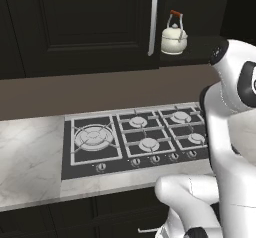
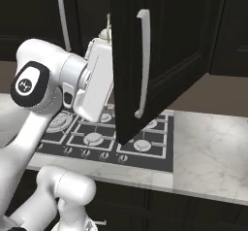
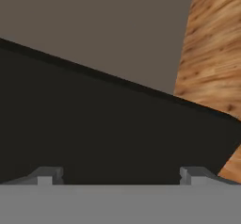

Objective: Open the cabinet, pick the kettle from the cabinet, and place it in the sink.

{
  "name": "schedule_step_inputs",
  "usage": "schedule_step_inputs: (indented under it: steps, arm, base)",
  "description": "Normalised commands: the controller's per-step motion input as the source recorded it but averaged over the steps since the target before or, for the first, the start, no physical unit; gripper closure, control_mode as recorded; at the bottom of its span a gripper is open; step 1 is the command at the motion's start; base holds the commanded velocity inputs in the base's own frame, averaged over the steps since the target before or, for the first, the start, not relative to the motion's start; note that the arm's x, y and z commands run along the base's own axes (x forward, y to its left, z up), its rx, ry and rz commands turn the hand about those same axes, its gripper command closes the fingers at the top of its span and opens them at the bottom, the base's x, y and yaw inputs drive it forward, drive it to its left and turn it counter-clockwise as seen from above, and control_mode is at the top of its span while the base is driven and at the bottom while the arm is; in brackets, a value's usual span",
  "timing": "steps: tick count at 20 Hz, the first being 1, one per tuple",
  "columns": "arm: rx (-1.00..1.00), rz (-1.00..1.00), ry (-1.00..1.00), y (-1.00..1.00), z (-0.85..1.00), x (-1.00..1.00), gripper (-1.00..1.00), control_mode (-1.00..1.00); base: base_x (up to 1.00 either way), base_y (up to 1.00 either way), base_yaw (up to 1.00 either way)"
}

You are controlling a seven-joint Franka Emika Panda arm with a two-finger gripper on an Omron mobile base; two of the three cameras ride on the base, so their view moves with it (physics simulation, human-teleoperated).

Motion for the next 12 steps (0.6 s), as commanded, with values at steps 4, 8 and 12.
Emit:
schedule_step_inputs:
  steps: [4,8,12]
  arm:
    - [0.0,-0.09,0.0,-0.64,0.0,-0.16,-1.0,-1.0]
    - [0.0,-0.09,0.0,-0.61,0.0,-0.14,-1.0,-1.0]
    - [-0.03,-0.15,0.03,-0.33,0.0,-0.02,-1.0,-1.0]
  base:
    - [0.0,0.0,0.0]
    - [0.0,0.0,0.0]
    - [0.0,0.0,0.0]
